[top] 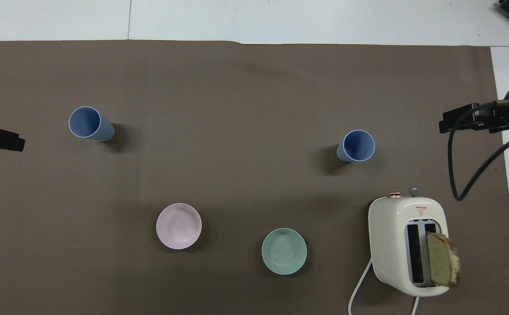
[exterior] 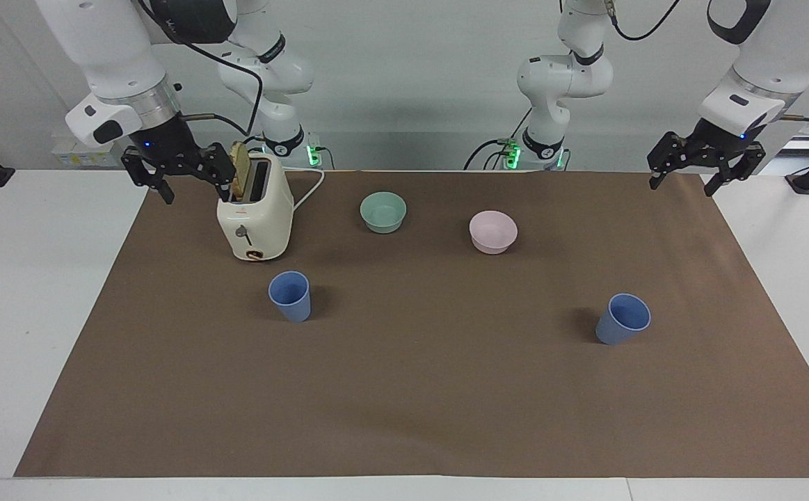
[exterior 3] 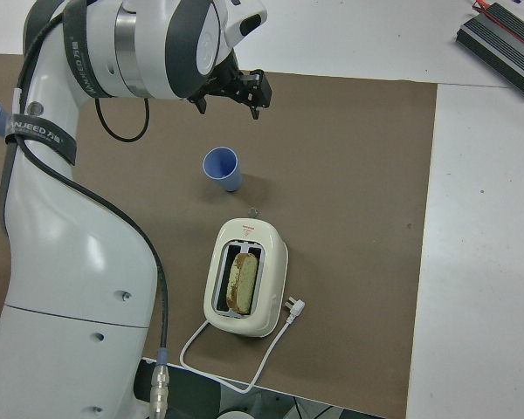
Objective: Stack blue cups with both arms
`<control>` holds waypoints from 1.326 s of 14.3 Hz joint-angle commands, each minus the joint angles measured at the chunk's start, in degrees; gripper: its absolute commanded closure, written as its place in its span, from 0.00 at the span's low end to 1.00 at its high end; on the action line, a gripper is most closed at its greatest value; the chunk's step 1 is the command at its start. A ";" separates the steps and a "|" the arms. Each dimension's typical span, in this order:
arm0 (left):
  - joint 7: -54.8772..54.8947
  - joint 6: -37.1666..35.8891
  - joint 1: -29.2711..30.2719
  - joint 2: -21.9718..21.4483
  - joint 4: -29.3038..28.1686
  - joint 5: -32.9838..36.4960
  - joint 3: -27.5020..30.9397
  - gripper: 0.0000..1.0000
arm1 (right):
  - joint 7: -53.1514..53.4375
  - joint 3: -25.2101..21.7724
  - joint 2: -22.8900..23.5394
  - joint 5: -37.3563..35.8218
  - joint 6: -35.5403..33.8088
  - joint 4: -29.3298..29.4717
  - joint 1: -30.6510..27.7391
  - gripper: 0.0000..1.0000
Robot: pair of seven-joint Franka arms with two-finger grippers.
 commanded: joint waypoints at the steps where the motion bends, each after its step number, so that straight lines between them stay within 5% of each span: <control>1: -0.56 -1.01 0.18 -0.35 0.63 1.16 -0.27 0.00 | -0.97 0.08 -1.57 0.50 0.73 -1.85 -0.45 0.00; 19: 0.06 -0.31 0.10 -0.88 -0.69 0.89 -0.36 0.00 | -0.97 0.08 -1.57 0.50 0.73 -1.85 -0.45 0.00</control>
